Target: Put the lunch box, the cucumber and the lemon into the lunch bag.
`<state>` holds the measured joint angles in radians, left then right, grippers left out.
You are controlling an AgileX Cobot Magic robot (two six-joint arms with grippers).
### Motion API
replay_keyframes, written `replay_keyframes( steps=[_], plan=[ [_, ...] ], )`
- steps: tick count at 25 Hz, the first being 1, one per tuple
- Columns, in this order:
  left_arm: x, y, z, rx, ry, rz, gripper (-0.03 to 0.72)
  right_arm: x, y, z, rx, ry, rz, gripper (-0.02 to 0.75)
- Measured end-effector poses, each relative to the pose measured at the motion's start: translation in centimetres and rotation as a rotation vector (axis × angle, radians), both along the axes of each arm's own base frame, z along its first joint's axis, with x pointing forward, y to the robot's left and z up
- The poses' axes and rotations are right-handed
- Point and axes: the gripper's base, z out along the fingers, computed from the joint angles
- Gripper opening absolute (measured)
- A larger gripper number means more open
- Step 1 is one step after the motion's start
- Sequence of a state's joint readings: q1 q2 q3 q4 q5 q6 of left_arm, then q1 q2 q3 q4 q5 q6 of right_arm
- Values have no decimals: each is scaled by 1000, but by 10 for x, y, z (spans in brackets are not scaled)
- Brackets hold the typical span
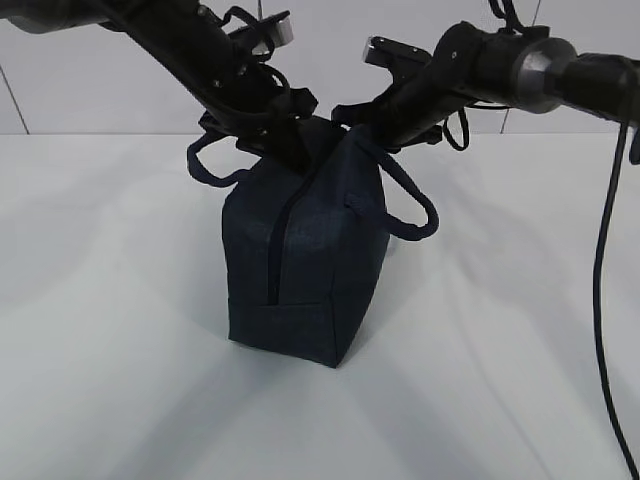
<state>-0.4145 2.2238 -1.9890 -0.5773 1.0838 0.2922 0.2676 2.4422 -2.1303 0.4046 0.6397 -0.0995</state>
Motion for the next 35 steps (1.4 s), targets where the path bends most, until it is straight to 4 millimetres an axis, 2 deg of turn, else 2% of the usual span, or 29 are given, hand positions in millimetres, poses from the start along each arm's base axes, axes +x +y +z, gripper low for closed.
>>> replay_keyframes(
  steps=[3,8,11,15,17,21,26,31,35],
  plan=[
    [-1,0,0,5,7,-7,-9,1,1,9,-17,-8,25,54],
    [-1,1,0,14,9,-13,2,2,0,24,-65,-20,69,300],
    [-2,1,0,17,12,-16,73,0,0,34,-89,-6,95,374],
    [-2,2,-1,33,18,-24,253,-1,-4,51,-155,-2,127,393],
    [-2,4,-1,44,16,-23,302,-4,-6,62,-189,13,140,394],
    [-1,7,-2,55,38,1,355,-11,-12,80,-232,72,113,395],
    [-3,13,-2,69,83,-3,429,-15,-22,89,-314,102,79,395],
    [-3,20,5,80,85,-5,440,-20,-27,108,-344,67,56,395],
    [2,26,24,92,16,1,441,-29,-30,135,-340,19,44,395]
  ],
)
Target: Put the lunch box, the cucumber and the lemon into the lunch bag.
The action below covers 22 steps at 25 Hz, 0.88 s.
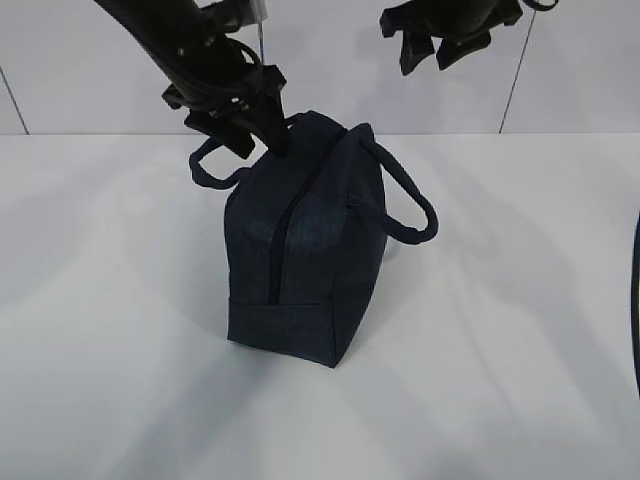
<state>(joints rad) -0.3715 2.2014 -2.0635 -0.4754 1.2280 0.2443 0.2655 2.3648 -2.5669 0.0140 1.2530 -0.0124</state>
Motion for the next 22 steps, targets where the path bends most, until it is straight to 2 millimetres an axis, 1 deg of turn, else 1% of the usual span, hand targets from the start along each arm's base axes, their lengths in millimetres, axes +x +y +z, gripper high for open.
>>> replay_keyframes(
  steps=[3,5,8,11,16,17,20,22],
  plan=[
    [2,2,16,-10,-51,4,442,-9,-3,17,3,-20,-1,395],
    [3,5,25,-16,-75,8,442,-14,-4,21,1,-13,-1,395],
    [1,6,33,-18,-86,18,442,-22,-6,25,-5,9,-1,395],
    [-2,10,42,-4,-101,45,430,-35,-10,35,-11,18,-2,395],
    [-8,19,62,40,-142,100,390,-66,-19,64,-17,5,11,396],
    [-10,20,66,44,-152,107,385,-71,-20,66,-20,7,15,395],
    [-20,26,83,56,-185,119,379,-90,-26,81,-35,-12,30,396],
    [-29,31,89,68,-188,123,378,-101,-30,91,-44,-27,27,395]
  ],
)
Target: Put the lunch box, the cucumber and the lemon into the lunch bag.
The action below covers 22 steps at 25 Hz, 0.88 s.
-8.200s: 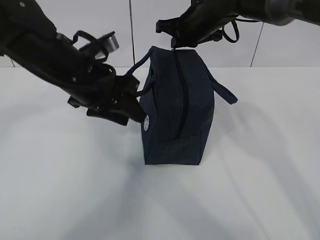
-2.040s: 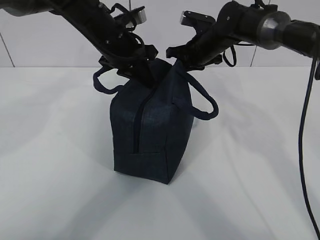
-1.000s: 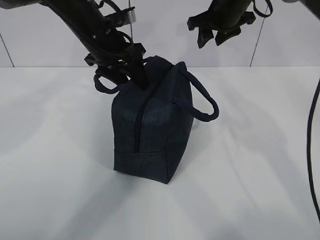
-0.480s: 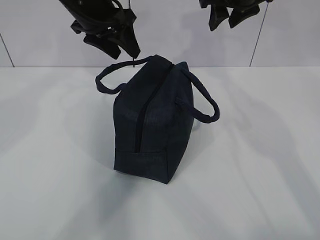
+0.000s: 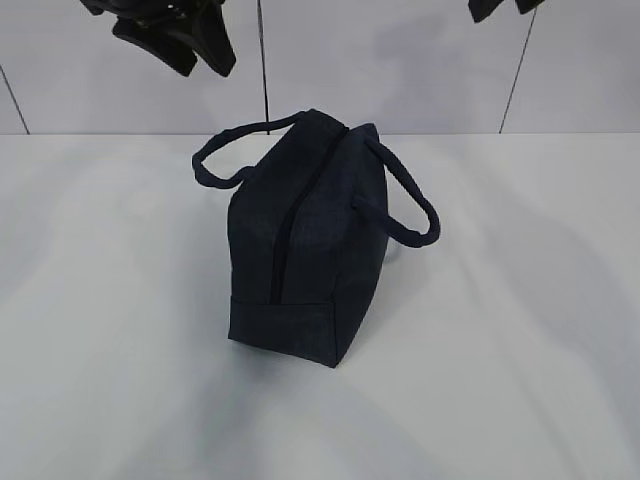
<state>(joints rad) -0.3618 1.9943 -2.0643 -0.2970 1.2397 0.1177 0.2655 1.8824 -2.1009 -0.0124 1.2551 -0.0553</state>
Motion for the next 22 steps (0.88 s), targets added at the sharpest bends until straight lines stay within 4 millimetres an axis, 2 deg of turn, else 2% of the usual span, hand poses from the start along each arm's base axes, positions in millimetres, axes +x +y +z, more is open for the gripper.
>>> replay_keyframes(
  steps=[5,8,12,16,22],
  plan=[
    [-27,12,15,18,-2,3,359,-40,-11,33,10,-58,0,395],
    [-46,19,30,12,-22,4,325,-64,-18,45,13,-76,0,395],
    [-72,31,52,14,-71,9,286,-96,-26,49,17,-75,1,395],
    [-100,41,64,10,-89,10,280,-131,-35,49,20,-68,17,395],
    [-146,61,66,30,-93,13,251,-201,-53,49,25,-109,32,395]
  ],
)
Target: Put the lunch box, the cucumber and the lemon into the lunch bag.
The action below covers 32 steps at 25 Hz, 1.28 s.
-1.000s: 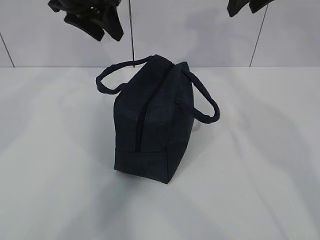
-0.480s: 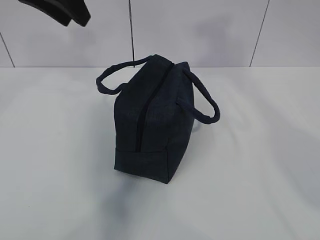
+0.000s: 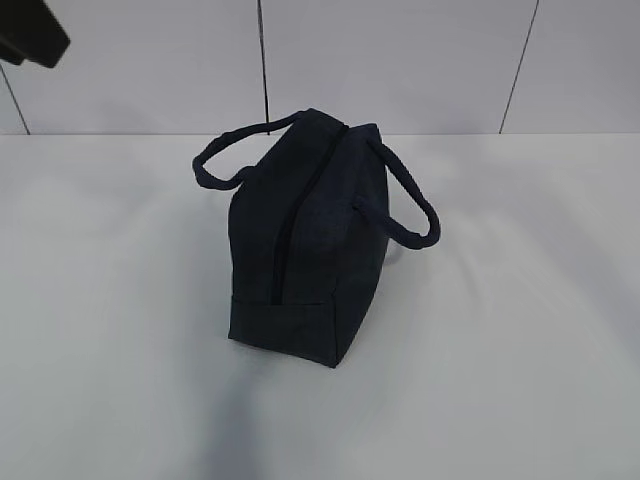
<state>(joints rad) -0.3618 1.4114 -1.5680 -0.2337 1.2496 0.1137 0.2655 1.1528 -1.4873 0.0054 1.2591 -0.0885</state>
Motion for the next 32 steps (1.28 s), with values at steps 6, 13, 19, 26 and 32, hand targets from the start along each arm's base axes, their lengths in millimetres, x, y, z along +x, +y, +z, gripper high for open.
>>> replay_keyframes(
  steps=[6,13,19,26,32],
  plan=[
    [-60,23,15,-22,-75,1,230,-68,-18,-19,10,-35,5,396],
    [-121,48,18,-36,-166,6,229,-141,-37,-43,44,-137,9,395],
    [-166,67,8,-56,-222,34,229,-179,-42,-61,117,-196,40,396],
    [-213,85,-12,-87,-309,43,229,-198,-41,-85,174,-198,79,395],
    [-240,96,-40,-127,-400,56,229,-200,-33,-110,186,-164,187,395]
  ],
)
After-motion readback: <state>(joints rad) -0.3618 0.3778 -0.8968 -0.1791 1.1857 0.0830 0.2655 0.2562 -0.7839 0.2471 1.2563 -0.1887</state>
